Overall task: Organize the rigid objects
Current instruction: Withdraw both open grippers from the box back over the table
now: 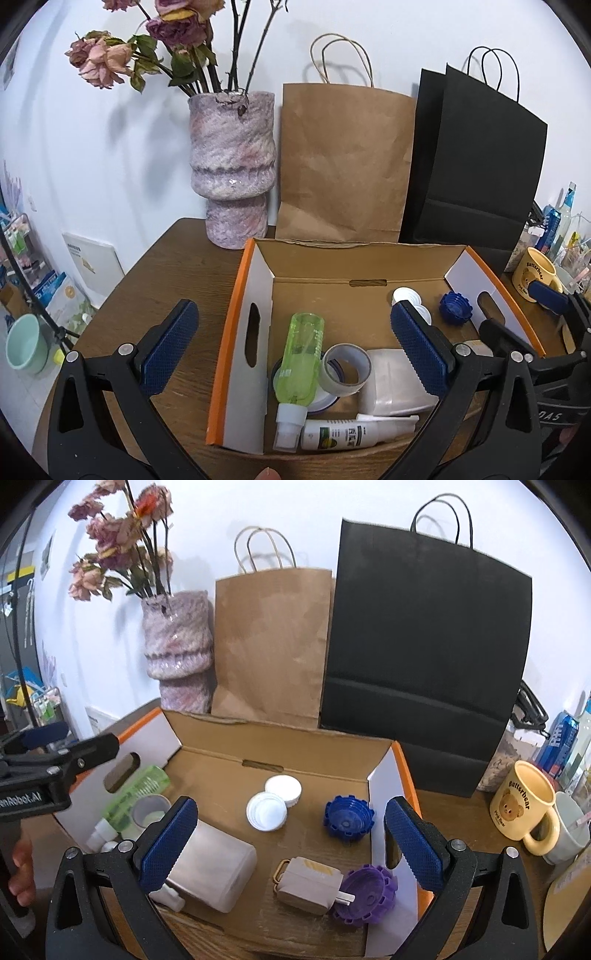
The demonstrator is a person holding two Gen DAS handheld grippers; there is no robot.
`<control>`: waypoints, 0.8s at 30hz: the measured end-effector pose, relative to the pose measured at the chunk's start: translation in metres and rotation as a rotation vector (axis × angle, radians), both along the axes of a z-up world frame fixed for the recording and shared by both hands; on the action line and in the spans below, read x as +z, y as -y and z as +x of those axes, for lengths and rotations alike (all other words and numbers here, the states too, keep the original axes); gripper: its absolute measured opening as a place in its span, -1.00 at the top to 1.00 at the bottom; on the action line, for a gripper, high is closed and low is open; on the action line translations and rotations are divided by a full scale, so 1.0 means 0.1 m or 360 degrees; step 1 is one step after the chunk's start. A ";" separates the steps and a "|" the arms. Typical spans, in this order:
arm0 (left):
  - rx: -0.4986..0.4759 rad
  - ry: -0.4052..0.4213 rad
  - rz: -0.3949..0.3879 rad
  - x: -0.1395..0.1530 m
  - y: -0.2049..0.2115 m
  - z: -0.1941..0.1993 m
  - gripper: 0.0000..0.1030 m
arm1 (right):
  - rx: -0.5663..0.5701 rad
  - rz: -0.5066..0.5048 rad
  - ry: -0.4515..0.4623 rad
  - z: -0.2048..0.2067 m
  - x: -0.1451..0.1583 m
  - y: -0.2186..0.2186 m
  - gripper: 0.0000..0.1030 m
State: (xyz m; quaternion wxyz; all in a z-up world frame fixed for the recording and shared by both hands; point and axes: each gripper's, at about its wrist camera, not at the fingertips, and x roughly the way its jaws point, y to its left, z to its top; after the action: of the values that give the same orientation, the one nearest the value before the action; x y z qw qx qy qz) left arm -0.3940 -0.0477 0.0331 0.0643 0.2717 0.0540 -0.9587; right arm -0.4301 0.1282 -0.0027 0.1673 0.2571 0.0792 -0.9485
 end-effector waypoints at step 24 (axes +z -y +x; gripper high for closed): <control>-0.0046 -0.0121 -0.0095 0.17 -0.23 1.17 -1.00 | 0.0018 -0.0117 -0.0158 1.29 0.40 -0.32 -1.00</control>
State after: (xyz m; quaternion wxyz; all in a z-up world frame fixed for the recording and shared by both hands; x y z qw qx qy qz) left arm -0.2775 -0.0245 0.0500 0.0565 0.2337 0.0239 -0.9704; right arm -0.3006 0.1600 0.0374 0.1777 0.2030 0.0539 -0.9614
